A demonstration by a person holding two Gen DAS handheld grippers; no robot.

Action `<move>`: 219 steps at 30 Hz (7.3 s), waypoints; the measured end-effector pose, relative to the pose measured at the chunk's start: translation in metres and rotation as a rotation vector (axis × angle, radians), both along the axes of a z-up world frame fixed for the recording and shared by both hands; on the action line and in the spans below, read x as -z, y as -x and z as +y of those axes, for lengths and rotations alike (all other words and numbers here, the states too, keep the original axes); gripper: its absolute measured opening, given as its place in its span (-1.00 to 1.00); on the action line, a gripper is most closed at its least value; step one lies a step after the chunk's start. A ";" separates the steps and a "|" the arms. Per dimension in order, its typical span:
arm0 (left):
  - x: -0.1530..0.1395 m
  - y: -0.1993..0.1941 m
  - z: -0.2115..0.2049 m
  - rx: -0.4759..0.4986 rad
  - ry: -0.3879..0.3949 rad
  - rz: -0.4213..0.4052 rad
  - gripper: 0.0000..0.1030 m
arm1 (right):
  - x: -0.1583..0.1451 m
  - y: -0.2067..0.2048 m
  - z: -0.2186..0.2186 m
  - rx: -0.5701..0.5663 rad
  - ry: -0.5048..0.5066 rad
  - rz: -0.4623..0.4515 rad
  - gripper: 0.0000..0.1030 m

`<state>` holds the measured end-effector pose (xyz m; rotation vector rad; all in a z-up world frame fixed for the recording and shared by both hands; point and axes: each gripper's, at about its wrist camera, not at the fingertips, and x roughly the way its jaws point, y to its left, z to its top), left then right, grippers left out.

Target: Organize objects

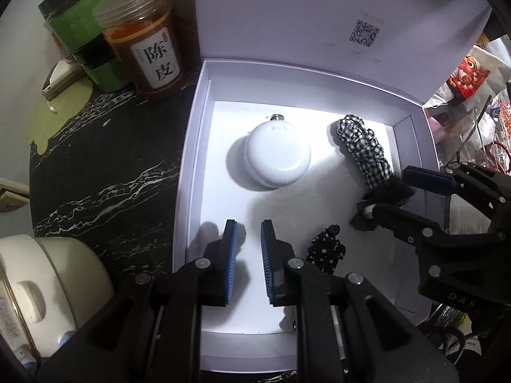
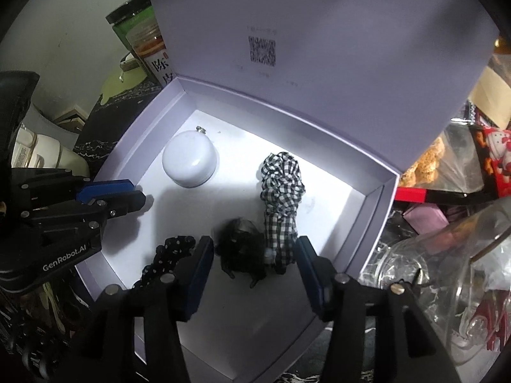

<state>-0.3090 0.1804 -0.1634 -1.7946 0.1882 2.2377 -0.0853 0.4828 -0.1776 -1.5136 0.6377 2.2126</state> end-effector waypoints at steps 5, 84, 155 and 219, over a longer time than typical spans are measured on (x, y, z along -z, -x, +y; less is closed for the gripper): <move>-0.009 -0.004 -0.002 -0.016 0.019 0.020 -0.37 | -0.010 -0.006 -0.004 0.005 -0.022 0.001 0.21; -0.142 -0.191 -0.058 -0.077 0.027 0.265 0.42 | -0.133 -0.112 -0.169 0.028 -0.192 0.101 0.58; -0.025 -0.252 -0.217 -0.460 0.044 -0.076 0.42 | -0.029 0.030 -0.279 -0.461 -0.003 -0.097 0.58; 0.010 -0.246 -0.217 -0.410 -0.120 -0.183 -0.62 | 0.003 0.045 -0.275 -0.502 0.070 -0.150 -0.48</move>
